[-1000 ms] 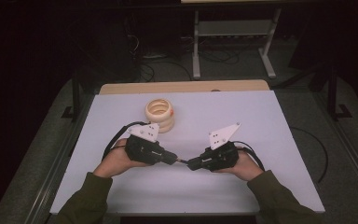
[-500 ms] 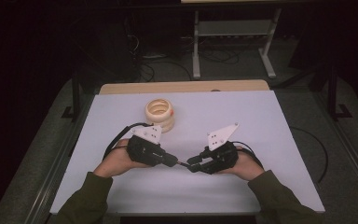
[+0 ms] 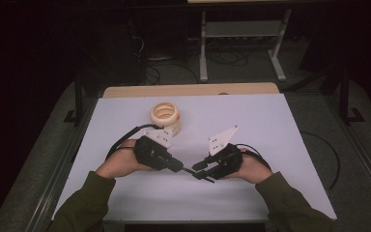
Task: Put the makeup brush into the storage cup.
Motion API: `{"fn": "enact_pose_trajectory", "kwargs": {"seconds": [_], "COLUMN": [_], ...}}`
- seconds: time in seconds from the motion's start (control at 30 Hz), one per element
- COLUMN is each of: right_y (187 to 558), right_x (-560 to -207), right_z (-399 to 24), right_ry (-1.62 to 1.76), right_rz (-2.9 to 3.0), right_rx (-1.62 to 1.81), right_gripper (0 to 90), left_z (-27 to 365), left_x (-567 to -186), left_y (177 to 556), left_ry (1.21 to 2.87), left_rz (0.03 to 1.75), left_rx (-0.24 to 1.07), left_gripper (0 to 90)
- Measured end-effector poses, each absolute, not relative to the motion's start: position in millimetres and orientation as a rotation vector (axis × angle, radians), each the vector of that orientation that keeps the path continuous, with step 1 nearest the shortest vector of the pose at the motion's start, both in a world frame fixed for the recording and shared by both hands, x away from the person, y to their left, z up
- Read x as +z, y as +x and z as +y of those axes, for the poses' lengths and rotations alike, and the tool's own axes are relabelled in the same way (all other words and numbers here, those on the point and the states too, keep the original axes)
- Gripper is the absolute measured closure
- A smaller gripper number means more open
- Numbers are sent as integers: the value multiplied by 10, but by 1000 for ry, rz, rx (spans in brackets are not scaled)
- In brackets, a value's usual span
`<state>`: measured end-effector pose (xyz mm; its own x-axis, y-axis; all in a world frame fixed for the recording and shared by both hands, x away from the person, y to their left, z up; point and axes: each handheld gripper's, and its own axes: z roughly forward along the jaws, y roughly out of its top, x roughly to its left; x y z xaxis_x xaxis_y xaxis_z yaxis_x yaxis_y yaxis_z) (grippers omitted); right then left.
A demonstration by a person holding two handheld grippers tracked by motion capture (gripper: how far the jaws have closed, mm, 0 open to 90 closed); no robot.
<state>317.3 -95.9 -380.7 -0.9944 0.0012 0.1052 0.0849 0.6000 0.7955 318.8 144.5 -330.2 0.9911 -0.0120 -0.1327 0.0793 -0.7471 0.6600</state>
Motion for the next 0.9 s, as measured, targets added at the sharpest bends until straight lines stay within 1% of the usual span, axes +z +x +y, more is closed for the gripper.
{"fn": "enact_pose_trajectory", "kwargs": {"seconds": [0.33,0.43,0.57,0.63,0.9], "right_y": [3195,3187,3186,3183,3184], "right_x": [-3879,-3896,-3917,-3922,-3927], "right_z": [-888,-863,-839,-832,-824], "right_ry": [-72,-66,-55,-55,-67], "right_rz": [-2727,-2734,-2739,-2740,-2743], "right_rx": [-1285,-1252,-1221,-1215,-1208], "right_gripper": [727,767,790,818,829], "left_z": [1408,1400,1395,1394,1403], "left_x": [-3293,-3297,-3308,-3314,-3321], "left_y": [3199,3205,3203,3205,3211], "left_ry": [2450,2460,2464,2470,2464], "left_rz": [26,17,22,21,19], "left_rx": [-176,-175,-180,-181,-173], "left_gripper": [842,841,842,841,835]}}
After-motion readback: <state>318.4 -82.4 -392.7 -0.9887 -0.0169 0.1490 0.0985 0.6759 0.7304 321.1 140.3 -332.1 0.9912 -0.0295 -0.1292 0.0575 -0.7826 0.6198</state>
